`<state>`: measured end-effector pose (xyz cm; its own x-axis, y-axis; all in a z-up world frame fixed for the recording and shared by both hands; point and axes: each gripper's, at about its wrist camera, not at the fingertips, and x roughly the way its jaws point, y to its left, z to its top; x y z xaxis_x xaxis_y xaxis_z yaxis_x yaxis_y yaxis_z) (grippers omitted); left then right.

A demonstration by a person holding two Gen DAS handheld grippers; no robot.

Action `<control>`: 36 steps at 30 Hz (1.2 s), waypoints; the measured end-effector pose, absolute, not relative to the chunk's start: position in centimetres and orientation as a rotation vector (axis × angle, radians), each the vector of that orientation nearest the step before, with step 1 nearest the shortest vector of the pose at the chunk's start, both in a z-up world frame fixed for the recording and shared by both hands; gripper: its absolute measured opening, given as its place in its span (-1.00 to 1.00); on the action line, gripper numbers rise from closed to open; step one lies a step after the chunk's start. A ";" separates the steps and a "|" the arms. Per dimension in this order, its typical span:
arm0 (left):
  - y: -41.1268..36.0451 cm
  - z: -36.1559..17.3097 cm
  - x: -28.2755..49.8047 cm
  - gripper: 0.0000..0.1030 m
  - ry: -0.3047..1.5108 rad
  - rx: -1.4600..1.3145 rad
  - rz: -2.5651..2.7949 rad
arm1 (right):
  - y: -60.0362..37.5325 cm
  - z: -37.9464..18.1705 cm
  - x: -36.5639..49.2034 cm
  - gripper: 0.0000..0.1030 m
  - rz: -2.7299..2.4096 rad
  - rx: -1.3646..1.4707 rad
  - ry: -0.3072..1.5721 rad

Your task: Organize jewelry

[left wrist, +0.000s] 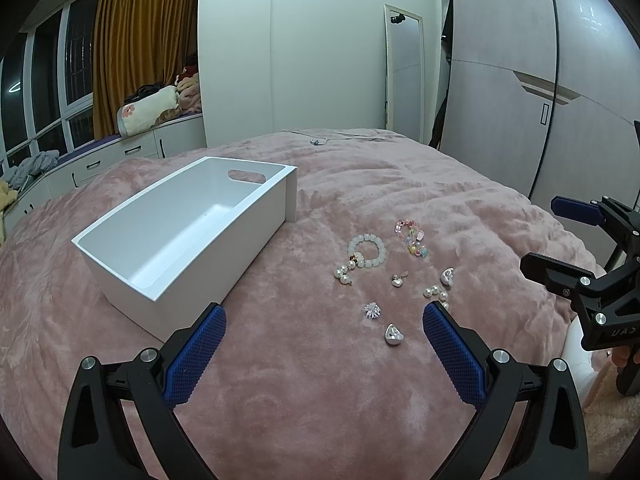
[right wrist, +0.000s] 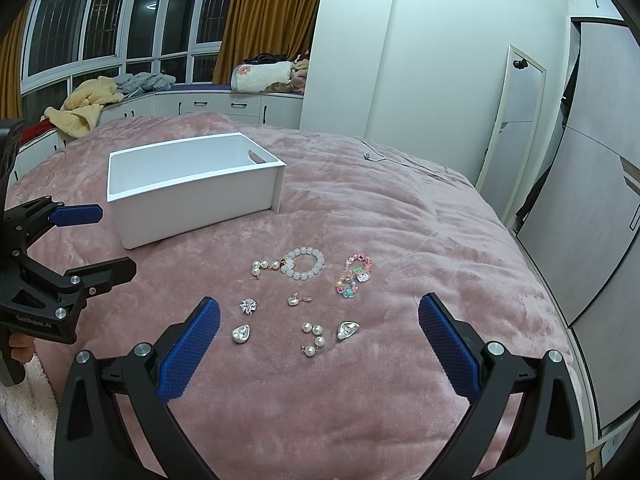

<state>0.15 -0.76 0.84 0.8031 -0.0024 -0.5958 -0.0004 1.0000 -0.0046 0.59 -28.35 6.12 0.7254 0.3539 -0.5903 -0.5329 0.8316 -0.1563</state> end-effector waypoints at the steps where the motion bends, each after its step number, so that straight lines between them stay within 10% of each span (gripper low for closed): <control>1: -0.8 0.7 0.1 0.93 0.638 -0.004 -0.002 | -28.3 6.1 0.6 0.91 0.499 -0.329 0.578; 36: -0.1 -4.6 9.8 0.93 0.773 0.027 -0.090 | -27.6 1.2 9.0 0.91 0.375 -0.351 0.654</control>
